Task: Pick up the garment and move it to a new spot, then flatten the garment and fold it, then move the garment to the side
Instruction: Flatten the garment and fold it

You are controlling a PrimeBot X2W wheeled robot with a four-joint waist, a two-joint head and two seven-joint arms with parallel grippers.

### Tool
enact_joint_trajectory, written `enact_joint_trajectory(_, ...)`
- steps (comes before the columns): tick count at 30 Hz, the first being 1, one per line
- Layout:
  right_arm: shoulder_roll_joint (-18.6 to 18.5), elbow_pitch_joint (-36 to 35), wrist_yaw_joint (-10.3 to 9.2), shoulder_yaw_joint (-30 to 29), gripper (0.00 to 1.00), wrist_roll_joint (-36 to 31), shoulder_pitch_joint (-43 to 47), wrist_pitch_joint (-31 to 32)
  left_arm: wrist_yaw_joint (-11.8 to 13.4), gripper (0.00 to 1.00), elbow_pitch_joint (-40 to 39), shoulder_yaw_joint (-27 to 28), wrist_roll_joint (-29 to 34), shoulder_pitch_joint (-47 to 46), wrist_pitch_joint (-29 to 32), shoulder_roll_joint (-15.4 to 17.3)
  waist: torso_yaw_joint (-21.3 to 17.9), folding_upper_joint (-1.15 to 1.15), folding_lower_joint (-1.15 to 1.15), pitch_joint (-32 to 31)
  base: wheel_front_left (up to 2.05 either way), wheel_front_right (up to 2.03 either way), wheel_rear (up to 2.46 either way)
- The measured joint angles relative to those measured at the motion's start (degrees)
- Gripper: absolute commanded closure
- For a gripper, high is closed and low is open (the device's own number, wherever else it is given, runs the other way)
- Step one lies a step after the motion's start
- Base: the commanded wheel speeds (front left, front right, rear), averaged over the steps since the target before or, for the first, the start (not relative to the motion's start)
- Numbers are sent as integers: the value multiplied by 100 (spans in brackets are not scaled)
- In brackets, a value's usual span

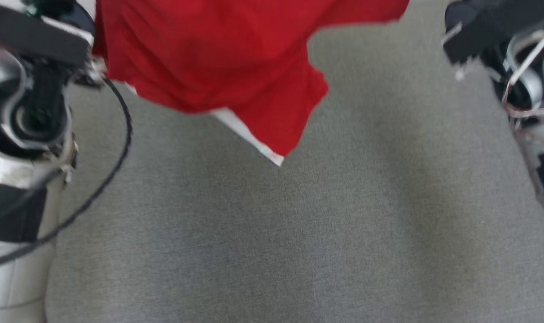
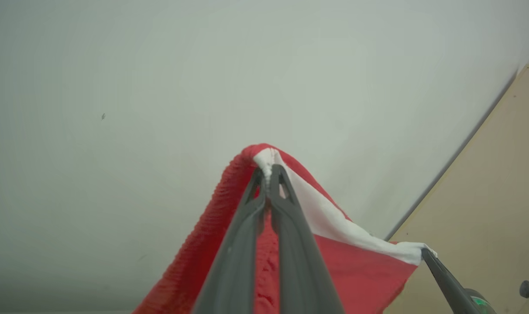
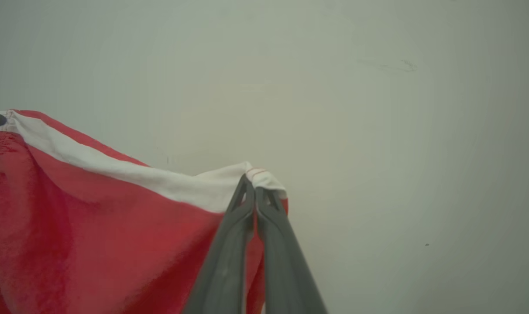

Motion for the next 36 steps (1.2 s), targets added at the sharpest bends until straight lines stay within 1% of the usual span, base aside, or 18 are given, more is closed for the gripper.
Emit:
enact_joint_trajectory(3,88,261,0,-48,100,-38,-574,-229,76,100,155,108,166,-426,-127,96,-82,0,0,359,0,0,0)
enact_joint_trajectory(6,227,563,2,-272,100,-325,-1097,-561,131,100,246,255,320,-919,-383,185,-179,0,1,718,0,0,0)
enact_joint_trajectory(9,388,795,11,-560,100,-720,-1479,-1043,91,100,288,307,569,-1271,-667,252,-285,0,0,1060,0,0,0)
enact_joint_trajectory(12,521,916,15,-825,100,-1160,-1785,-1462,18,100,276,387,687,-1549,-1007,275,-387,1,1,1365,0,0,0)
enact_joint_trajectory(14,615,910,16,-1001,100,-1463,-1941,-1627,-63,100,240,467,703,-1705,-1217,240,-448,1,0,1546,0,0,0)
enact_joint_trajectory(15,646,890,16,-1090,100,-1625,-1992,-1675,-114,100,202,505,617,-1771,-1291,185,-475,0,0,1628,0,0,0)
enact_joint_trajectory(18,691,756,16,-1291,100,-2102,-2044,-1741,-213,100,136,502,567,-1827,-1430,101,-533,1,0,1852,0,0,0)
enact_joint_trajectory(23,754,490,16,-1345,100,-2688,-1874,-1777,-305,100,235,401,615,-1589,-1593,107,-543,0,-1,2143,0,0,0)
enact_joint_trajectory(29,751,622,15,-1017,100,-2697,-1352,-1775,-312,100,380,226,624,-1097,-1669,101,-472,0,0,2259,0,0,0)
enact_joint_trajectory(31,765,736,11,-1018,100,-2509,-1144,-1779,-314,100,363,55,598,-897,-1671,125,-433,0,-1,2237,0,0,0)
enact_joint_trajectory(33,753,837,10,-888,100,-2325,-840,-1751,-333,100,296,-149,534,-676,-1644,156,-407,0,-1,2176,0,0,0)
enact_joint_trajectory(36,708,824,11,-672,100,-1968,-404,-1459,-337,100,201,-487,377,-273,-1390,249,-380,-1,-2,2043,0,0,0)
